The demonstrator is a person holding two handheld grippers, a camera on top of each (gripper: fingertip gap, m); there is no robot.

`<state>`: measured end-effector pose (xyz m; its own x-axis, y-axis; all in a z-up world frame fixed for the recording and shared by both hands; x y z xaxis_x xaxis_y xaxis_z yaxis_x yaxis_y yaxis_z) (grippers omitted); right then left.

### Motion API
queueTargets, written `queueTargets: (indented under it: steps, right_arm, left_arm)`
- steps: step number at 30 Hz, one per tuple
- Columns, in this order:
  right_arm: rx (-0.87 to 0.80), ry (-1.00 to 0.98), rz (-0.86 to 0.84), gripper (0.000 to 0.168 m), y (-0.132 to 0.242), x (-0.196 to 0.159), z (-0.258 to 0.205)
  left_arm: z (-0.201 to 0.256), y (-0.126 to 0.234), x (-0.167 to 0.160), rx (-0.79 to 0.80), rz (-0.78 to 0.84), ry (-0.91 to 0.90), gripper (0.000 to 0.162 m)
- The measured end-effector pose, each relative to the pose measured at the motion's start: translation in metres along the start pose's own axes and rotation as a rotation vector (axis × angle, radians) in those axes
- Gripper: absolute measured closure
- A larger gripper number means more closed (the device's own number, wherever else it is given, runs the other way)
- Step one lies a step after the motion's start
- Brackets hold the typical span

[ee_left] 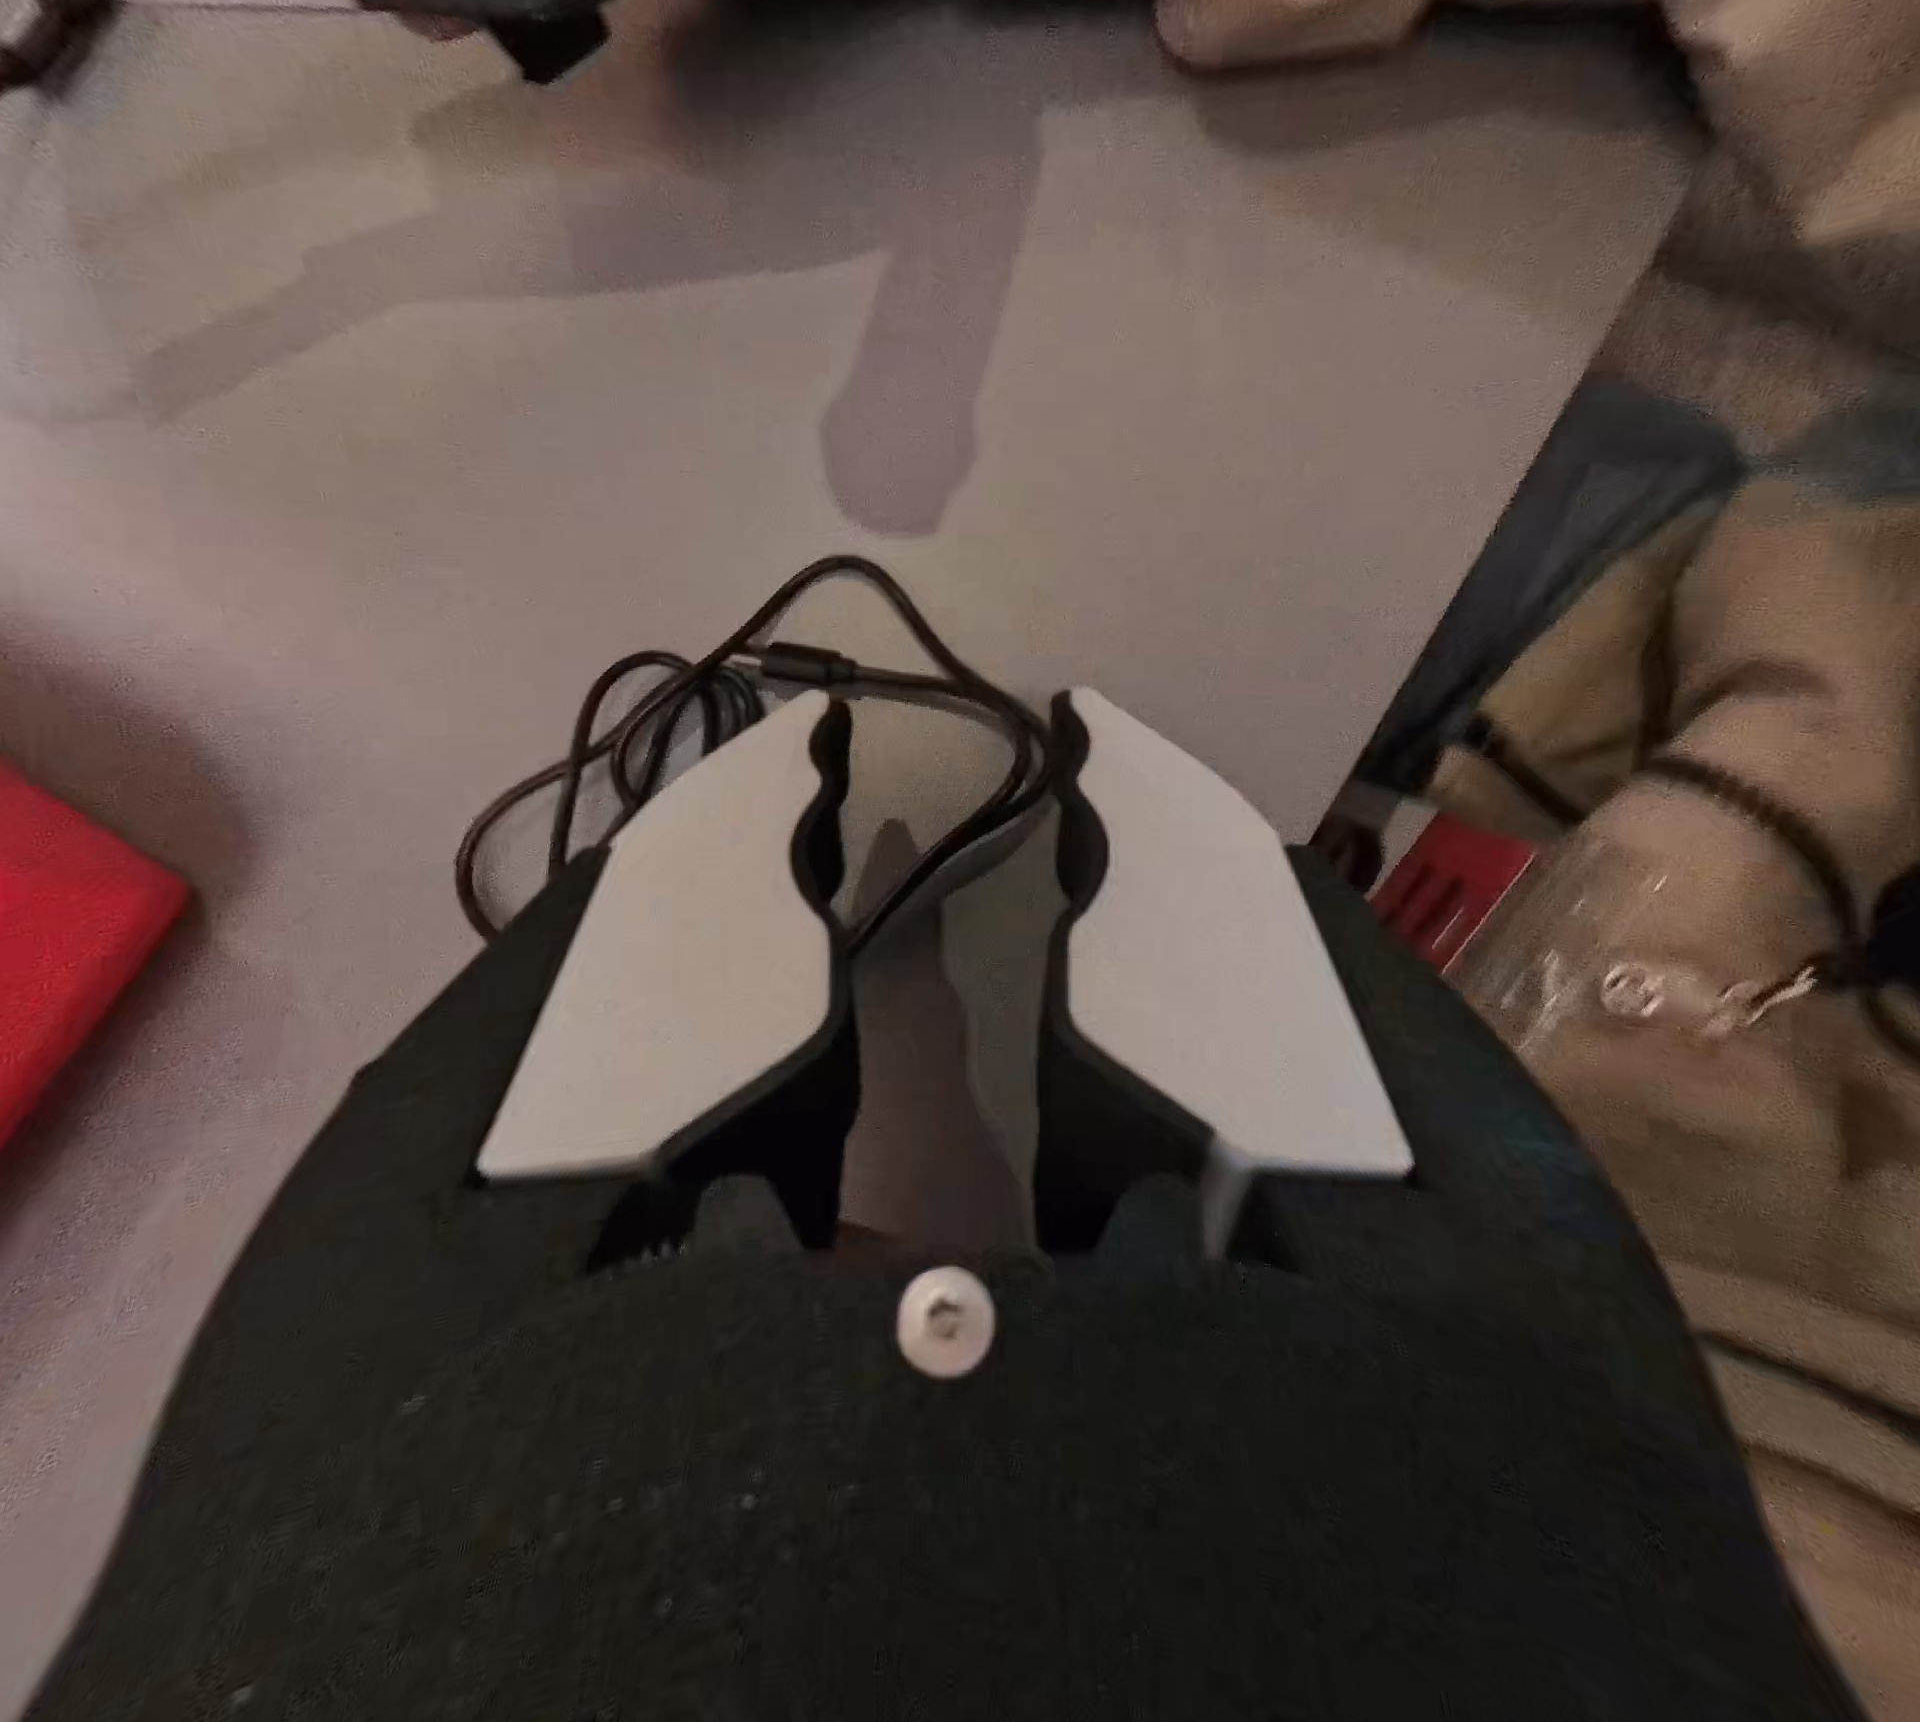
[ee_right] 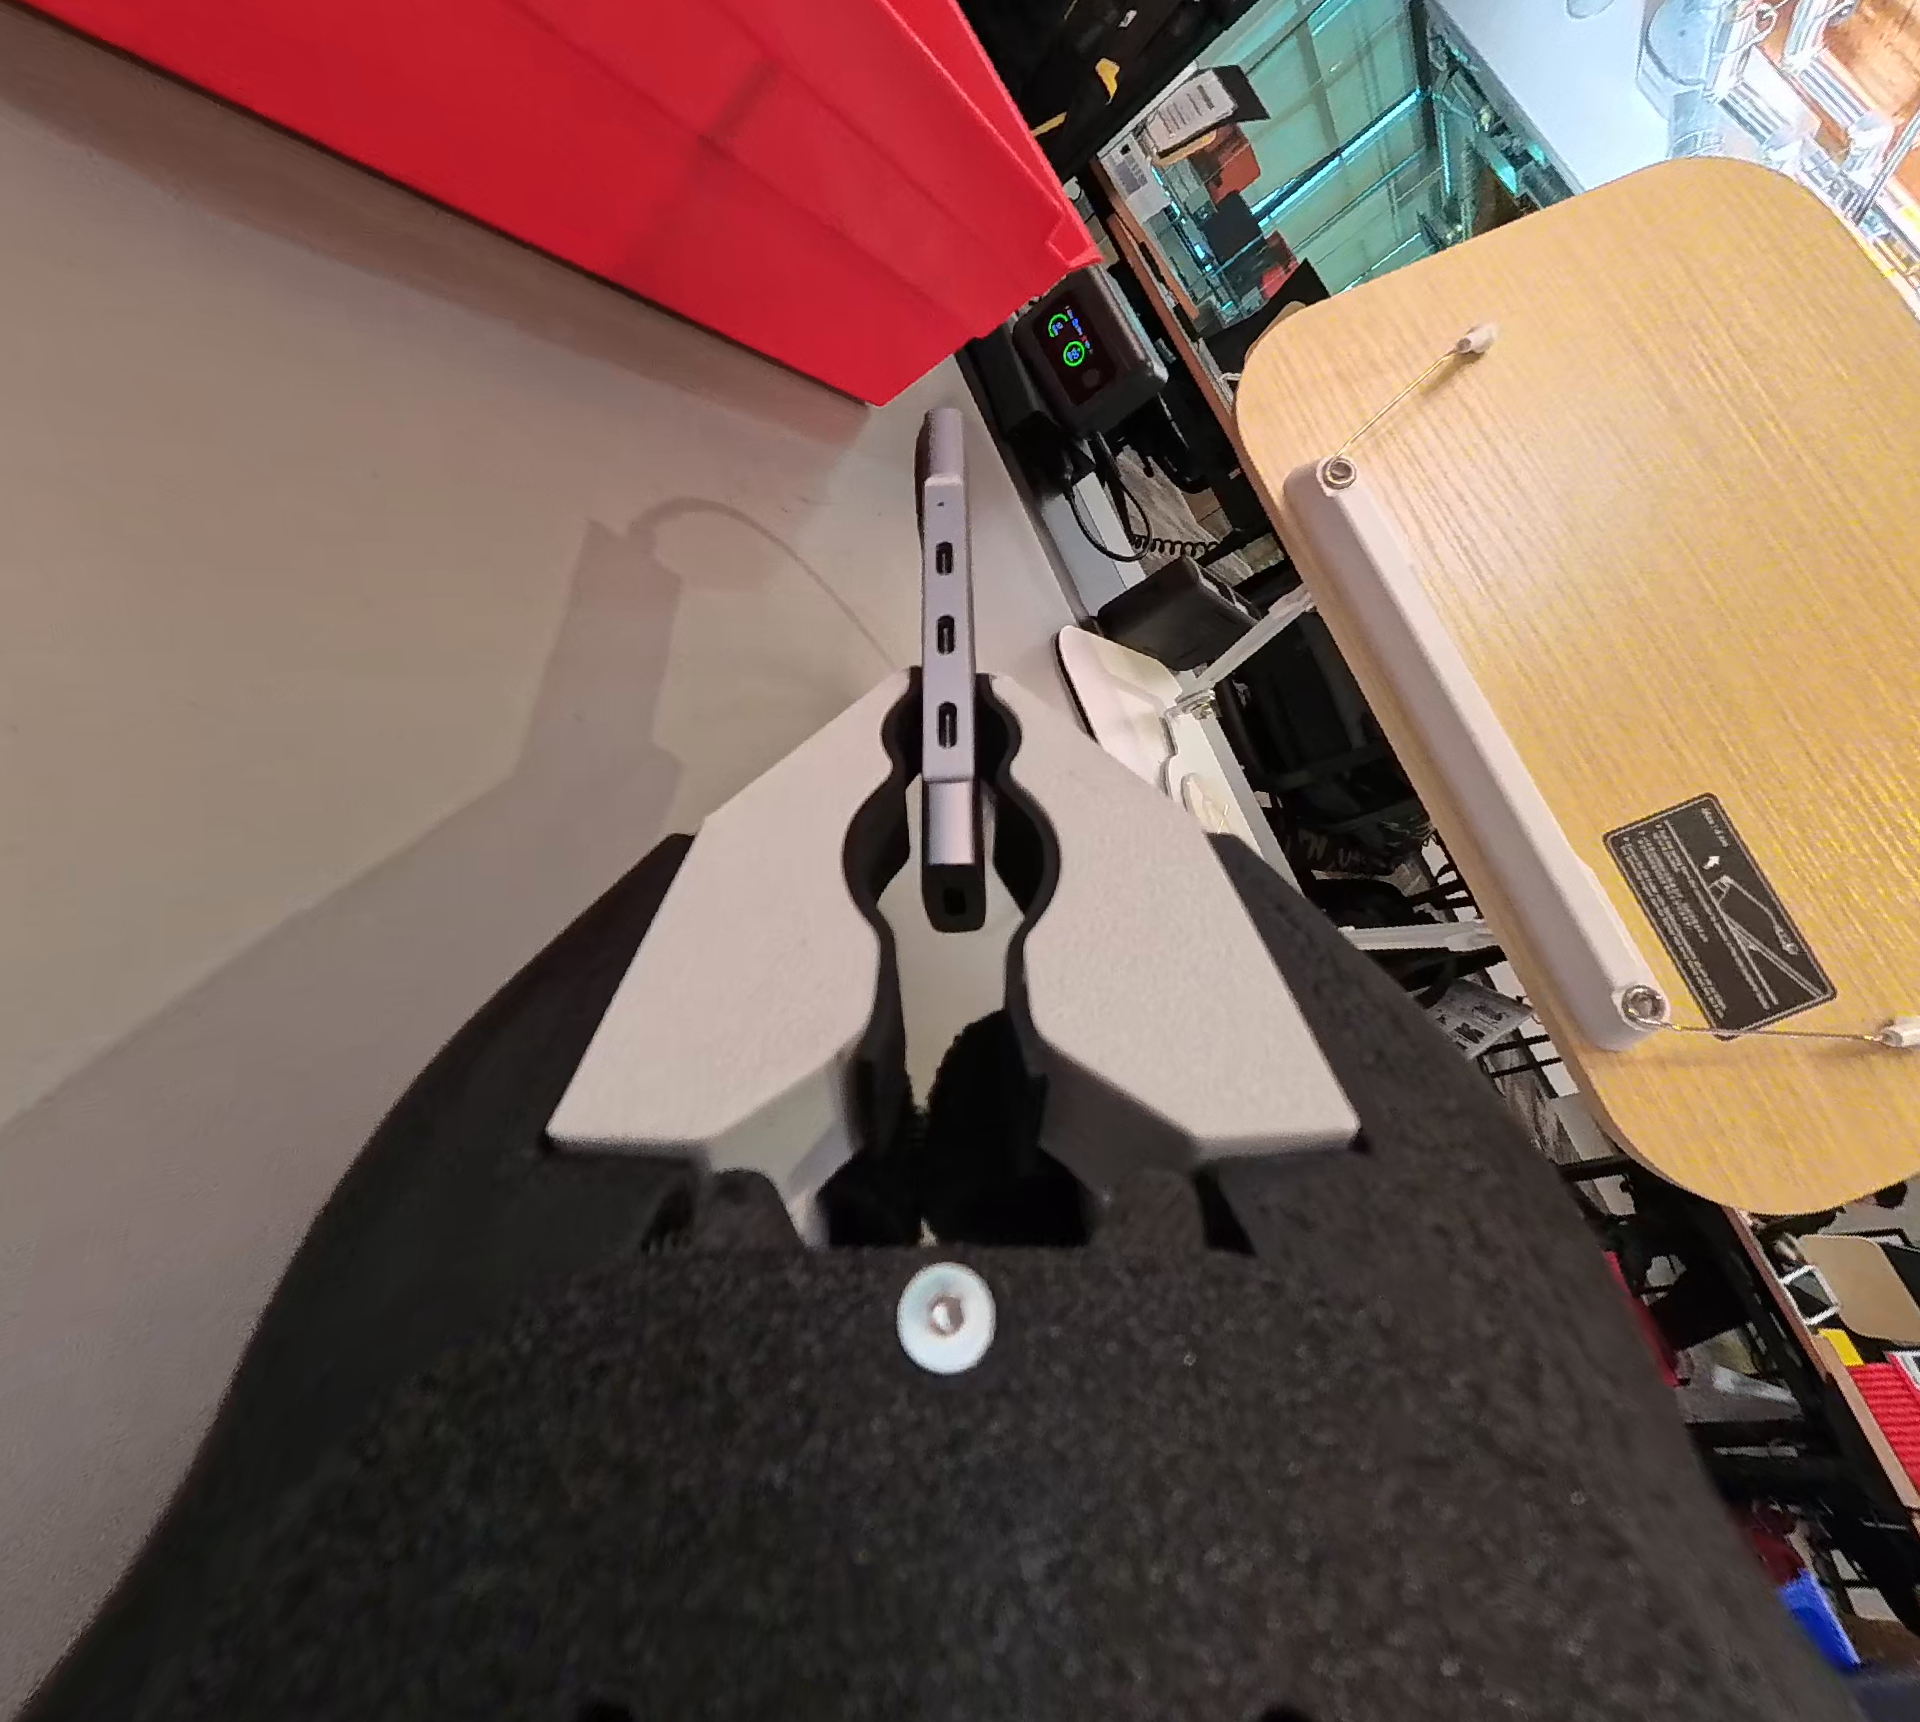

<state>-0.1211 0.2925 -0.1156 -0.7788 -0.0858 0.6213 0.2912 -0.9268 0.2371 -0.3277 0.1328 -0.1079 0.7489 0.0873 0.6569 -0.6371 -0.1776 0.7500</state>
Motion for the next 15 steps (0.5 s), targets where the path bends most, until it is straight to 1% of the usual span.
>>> queueTargets:
  steps: [1,3,4,5,6,8,11,13,15]
  right_arm:
    - [0.000,0.002,0.000,0.160,0.000,0.000,0.000]
    - [0.003,0.002,0.000,0.161,0.000,0.000,0.000]
    - [0.004,0.002,-0.001,0.161,0.000,0.000,-0.001]
    - [0.004,0.003,-0.001,0.161,0.000,0.000,-0.001]
    - [0.003,0.003,0.000,0.161,0.000,0.000,-0.001]
    - [0.004,-0.001,0.000,0.161,0.000,0.000,-0.001]
    - [0.004,-0.001,0.001,0.161,0.000,0.000,0.000]
    - [0.005,0.003,-0.001,0.160,0.000,0.000,-0.001]
    - [0.005,0.003,-0.001,0.160,0.000,0.000,-0.001]
  left_arm:
    - [0.001,0.001,0.005,0.017,0.028,0.125,0.127]
    - [0.004,-0.003,0.009,0.039,0.043,0.326,0.122]
    - [0.007,-0.006,0.010,0.064,0.022,0.383,0.122]
    - [0.010,-0.010,0.011,0.091,0.004,0.396,0.122]
    - [0.014,-0.013,0.010,0.126,-0.018,0.374,0.121]
    - [0.017,-0.018,0.006,0.236,-0.091,0.332,0.129]
    - [0.022,-0.024,0.001,0.244,-0.140,0.306,0.139]
    - [0.027,-0.026,0.000,0.201,-0.135,0.292,0.146]
    - [0.027,-0.026,-0.001,0.192,-0.137,0.302,0.153]
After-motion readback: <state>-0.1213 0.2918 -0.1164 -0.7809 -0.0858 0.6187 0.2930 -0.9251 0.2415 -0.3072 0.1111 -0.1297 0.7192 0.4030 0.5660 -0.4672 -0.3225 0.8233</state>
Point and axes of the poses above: each gripper's, where its closed fingertips meet, y back along the fingers, x out of its top, z = x × y across the jaws, the point moved 8 cm from there along y, back along the fingers, and after that the axes turned 6 degrees about -z, right-handed, at the moved point
